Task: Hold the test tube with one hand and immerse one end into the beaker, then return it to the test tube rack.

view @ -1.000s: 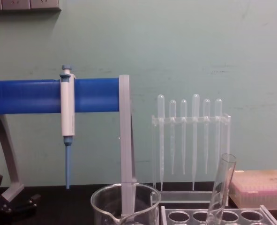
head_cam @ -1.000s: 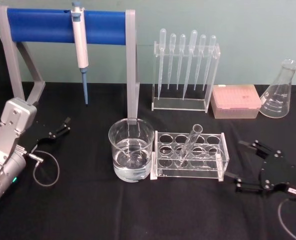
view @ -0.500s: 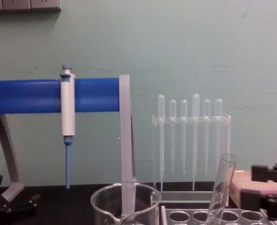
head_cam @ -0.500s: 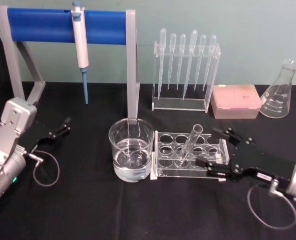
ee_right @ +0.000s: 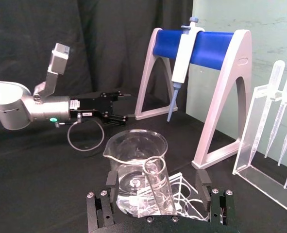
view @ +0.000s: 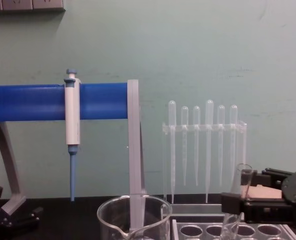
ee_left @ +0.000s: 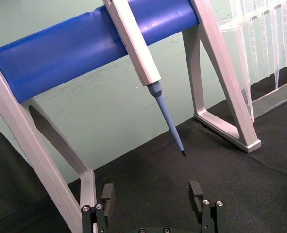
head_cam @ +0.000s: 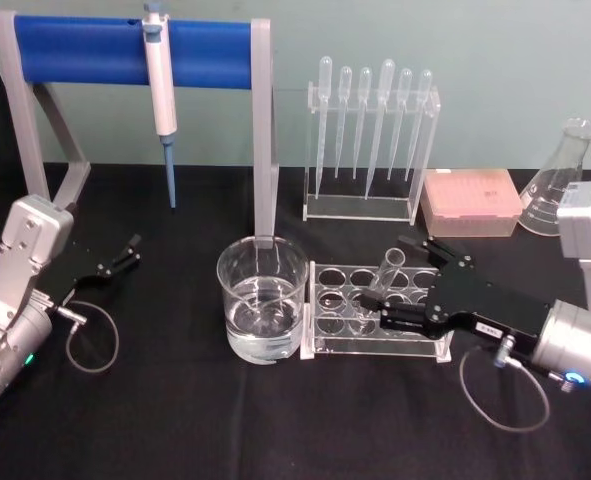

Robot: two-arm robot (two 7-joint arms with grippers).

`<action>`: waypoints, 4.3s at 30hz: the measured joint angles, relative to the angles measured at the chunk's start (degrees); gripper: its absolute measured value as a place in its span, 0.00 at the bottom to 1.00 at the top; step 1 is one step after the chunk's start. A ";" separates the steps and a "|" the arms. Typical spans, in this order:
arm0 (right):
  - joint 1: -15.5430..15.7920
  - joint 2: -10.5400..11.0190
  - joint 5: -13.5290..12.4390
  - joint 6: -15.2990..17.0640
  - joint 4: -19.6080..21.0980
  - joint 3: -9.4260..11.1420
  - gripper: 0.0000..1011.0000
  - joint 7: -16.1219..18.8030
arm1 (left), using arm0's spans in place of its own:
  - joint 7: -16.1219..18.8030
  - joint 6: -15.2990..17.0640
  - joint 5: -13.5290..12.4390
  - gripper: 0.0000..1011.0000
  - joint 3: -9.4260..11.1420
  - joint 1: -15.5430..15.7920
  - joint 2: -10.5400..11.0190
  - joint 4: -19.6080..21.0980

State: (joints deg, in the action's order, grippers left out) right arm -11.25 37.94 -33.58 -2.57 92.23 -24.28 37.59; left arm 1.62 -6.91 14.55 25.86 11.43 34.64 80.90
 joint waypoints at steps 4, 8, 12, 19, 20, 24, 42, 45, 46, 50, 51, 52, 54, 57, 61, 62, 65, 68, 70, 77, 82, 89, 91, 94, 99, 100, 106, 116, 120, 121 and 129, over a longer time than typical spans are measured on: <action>-0.49 -0.61 1.24 -0.03 -0.42 -0.54 0.99 -0.78 | 0.00 0.00 0.00 0.99 0.00 0.00 0.00 0.00; -0.41 -0.50 1.12 -0.09 -0.37 -0.46 0.99 -0.74 | 0.00 0.00 0.00 0.99 0.00 0.00 0.00 0.00; -0.33 -0.41 0.99 -0.13 -0.31 -0.36 0.97 -0.70 | 0.00 0.00 0.00 0.99 0.00 0.00 0.00 0.00; -0.20 -0.28 0.77 -0.16 -0.19 -0.23 0.81 -0.57 | 0.00 0.00 0.00 0.99 0.00 0.00 0.00 0.00; -0.19 -0.27 0.76 -0.17 -0.18 -0.22 0.79 -0.56 | 0.00 0.00 0.00 0.99 0.00 0.00 0.00 0.00; -0.15 -0.24 0.69 -0.19 -0.15 -0.18 0.68 -0.49 | 0.00 0.00 0.00 0.99 0.00 0.00 0.00 0.00; -0.07 -0.15 0.54 -0.28 -0.05 -0.06 0.25 -0.36 | 0.00 0.00 0.00 0.99 0.00 0.00 0.00 0.00; -0.06 -0.14 0.54 -0.28 -0.06 -0.06 0.25 -0.35 | 0.00 0.00 0.00 0.99 0.00 0.00 0.00 0.00; -0.05 -0.14 0.53 -0.28 -0.05 -0.06 0.25 -0.35 | 0.00 0.00 0.00 0.99 0.00 0.00 0.00 0.00; -0.05 -0.14 0.53 -0.28 -0.05 -0.06 0.25 -0.33 | 0.00 0.00 0.00 0.99 0.00 0.00 0.00 0.00; -0.05 -0.14 0.54 -0.28 -0.05 -0.06 0.25 -0.33 | 0.00 0.00 0.00 0.99 0.00 0.00 0.00 0.00; -0.10 -0.13 0.54 -0.24 -0.05 -0.07 0.25 -0.32 | 0.00 0.00 0.00 0.99 0.00 0.00 0.00 0.00; -0.69 -0.02 0.61 0.40 0.07 -0.07 0.24 -0.25 | 0.00 0.00 0.00 0.99 0.00 0.00 0.00 0.00; -1.76 0.23 0.60 1.76 0.40 -0.09 0.24 -0.08 | 0.00 0.00 0.00 0.99 0.00 0.00 0.00 0.00; -3.38 0.66 0.18 4.33 0.76 -0.33 0.24 0.18 | 0.00 0.00 0.00 0.99 0.00 0.00 0.00 0.00; -3.74 0.74 0.03 4.93 0.81 -0.41 0.24 0.21 | 0.00 0.00 0.00 0.99 0.00 0.00 0.00 0.00; -5.07 1.10 -0.51 6.87 1.07 -0.68 0.24 0.33 | 0.00 0.00 0.00 0.99 0.00 0.00 0.00 0.00; -6.41 1.60 -1.01 8.68 1.51 -1.03 0.24 0.41 | 0.00 0.00 0.00 0.99 0.00 0.00 0.00 0.00; -7.45 2.00 -1.22 9.87 1.98 -1.35 0.24 0.41 | 0.00 0.00 -0.01 0.99 0.00 0.00 0.00 0.00; -10.73 3.17 -1.40 12.75 3.74 -2.34 0.24 0.26 | 0.00 0.00 0.00 0.99 0.00 0.00 0.00 0.00; -13.16 3.72 -1.71 14.72 4.69 -2.96 0.24 -0.02 | 0.00 0.00 0.00 0.99 0.00 0.00 0.00 0.00; -15.36 4.17 -3.29 16.32 5.54 -3.04 0.24 -0.50 | 0.00 0.00 0.00 0.99 0.00 0.00 0.00 0.00; -15.67 4.30 -3.67 16.55 5.75 -3.01 0.24 -0.62 | 0.00 0.00 0.00 0.99 0.00 0.00 0.00 0.00; -16.05 4.66 -4.37 16.85 6.14 -2.93 0.24 -0.91 | 0.00 0.00 0.00 0.99 0.00 0.00 0.00 0.00; -16.55 5.45 -5.50 17.14 6.89 -2.78 0.24 -1.37 | 0.00 0.00 0.00 0.99 0.00 0.00 0.00 0.00; -16.61 5.55 -5.65 17.18 6.99 -2.77 0.24 -1.41 | 0.00 0.00 0.00 0.99 0.00 0.00 0.00 0.00; -16.86 6.45 -6.57 17.32 7.84 -2.74 0.24 -1.92 | 0.00 0.00 0.00 0.99 0.00 0.00 0.00 0.00; -16.85 6.46 -6.64 17.32 7.87 -2.74 0.24 -1.95 | 0.00 0.00 0.00 0.99 0.00 0.00 0.00 0.00; -16.83 6.41 -6.61 17.32 7.81 -2.73 0.24 -1.95 | 0.00 0.00 0.00 0.99 0.00 0.00 0.00 0.00; -16.82 6.40 -6.59 17.32 7.79 -2.73 0.24 -1.94 | 0.00 0.00 -0.01 0.99 0.00 0.00 0.00 0.00; -16.78 6.36 -6.51 17.29 7.73 -2.72 0.24 -1.93 | 0.00 0.00 0.00 0.99 0.00 0.00 0.00 0.00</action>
State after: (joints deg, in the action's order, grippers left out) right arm -28.03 44.30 -40.09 14.72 99.96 -27.00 35.66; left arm 1.62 -6.91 14.55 25.86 11.43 34.65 80.90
